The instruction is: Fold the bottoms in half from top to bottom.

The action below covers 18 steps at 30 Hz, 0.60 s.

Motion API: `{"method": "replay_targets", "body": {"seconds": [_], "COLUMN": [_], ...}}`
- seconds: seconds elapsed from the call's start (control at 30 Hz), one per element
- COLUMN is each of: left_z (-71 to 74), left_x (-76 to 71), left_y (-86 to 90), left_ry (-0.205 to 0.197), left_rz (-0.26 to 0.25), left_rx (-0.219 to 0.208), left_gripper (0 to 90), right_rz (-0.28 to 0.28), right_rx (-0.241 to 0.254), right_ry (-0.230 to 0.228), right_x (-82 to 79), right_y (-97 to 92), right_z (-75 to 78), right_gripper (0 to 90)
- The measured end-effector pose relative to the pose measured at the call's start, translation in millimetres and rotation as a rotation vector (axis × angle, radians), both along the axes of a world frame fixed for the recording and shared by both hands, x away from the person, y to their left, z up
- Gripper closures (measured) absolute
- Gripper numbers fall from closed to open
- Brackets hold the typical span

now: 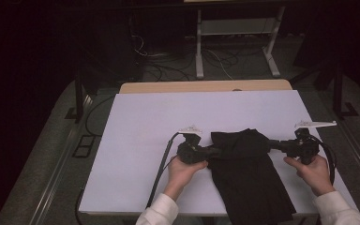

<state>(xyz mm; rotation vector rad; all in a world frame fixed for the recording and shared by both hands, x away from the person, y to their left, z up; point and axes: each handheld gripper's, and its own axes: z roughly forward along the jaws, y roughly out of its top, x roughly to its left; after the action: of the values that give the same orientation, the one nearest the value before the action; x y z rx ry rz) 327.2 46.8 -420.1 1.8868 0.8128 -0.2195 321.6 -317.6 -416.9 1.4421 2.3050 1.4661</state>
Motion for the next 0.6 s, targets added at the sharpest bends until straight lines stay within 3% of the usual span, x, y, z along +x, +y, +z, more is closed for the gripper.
{"method": "replay_targets", "body": {"seconds": [0.37,0.6], "left_z": [-2.0,-7.5], "left_x": [-12.0,-16.4], "left_y": [-11.0,-10.8], "left_ry": [0.009,0.038], "left_rz": [-0.055,-0.076], "left_rx": [0.069,0.099], "left_gripper": [86.6,86.5], "right_rz": [0.012,0.031], "right_rx": [-0.022,-0.041], "right_ry": [0.033,0.064], "right_x": [-11.3,-15.5], "right_y": [-4.0,-3.3], "right_z": [-5.7,-8.5], "right_gripper": [85.7,85.6]}}
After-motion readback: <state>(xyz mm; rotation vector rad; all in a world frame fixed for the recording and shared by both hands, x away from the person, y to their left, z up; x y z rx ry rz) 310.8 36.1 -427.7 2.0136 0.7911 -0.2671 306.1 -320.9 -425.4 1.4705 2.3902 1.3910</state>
